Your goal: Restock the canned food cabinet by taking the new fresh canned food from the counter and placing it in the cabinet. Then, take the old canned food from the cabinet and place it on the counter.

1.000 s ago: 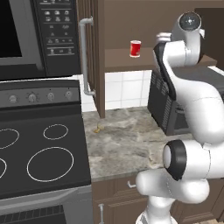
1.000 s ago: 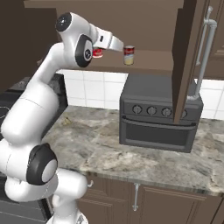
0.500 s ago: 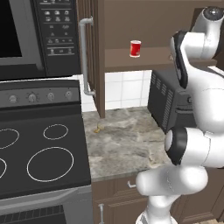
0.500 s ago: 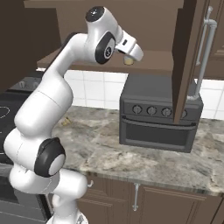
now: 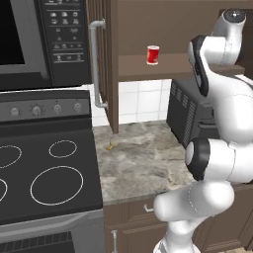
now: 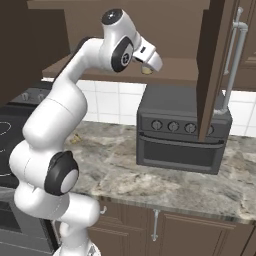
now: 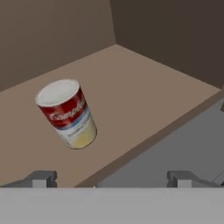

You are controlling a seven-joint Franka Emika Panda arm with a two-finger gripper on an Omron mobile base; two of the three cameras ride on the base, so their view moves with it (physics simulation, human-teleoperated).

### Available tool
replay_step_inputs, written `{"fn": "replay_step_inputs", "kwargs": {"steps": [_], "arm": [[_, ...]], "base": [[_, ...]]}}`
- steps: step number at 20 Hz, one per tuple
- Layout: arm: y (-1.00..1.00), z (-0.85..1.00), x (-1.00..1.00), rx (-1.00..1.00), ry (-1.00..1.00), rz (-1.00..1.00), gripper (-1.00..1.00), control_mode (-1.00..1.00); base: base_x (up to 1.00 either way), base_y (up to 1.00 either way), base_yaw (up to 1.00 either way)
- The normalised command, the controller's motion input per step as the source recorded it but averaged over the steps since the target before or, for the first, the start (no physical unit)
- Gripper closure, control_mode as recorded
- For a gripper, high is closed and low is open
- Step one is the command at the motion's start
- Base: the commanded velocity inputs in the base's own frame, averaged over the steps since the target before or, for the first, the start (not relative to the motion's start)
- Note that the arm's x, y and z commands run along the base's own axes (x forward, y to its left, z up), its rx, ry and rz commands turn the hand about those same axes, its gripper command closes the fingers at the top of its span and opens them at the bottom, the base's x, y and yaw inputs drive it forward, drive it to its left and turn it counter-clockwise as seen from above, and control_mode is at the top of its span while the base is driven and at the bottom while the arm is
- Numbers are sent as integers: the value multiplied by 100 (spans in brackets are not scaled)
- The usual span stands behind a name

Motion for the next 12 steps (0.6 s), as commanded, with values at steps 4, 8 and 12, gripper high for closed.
{"fn": "replay_step_inputs", "kwargs": {"steps": [4,8,12], "arm": [[10,-12,46,0,-3,3,-100,-100],[0,-8,39,0,0,3,-100,-100],[0,-7,34,0,0,2,-100,-100]], "base": [[0,0,0],[0,0,0],[0,0,0]]}}
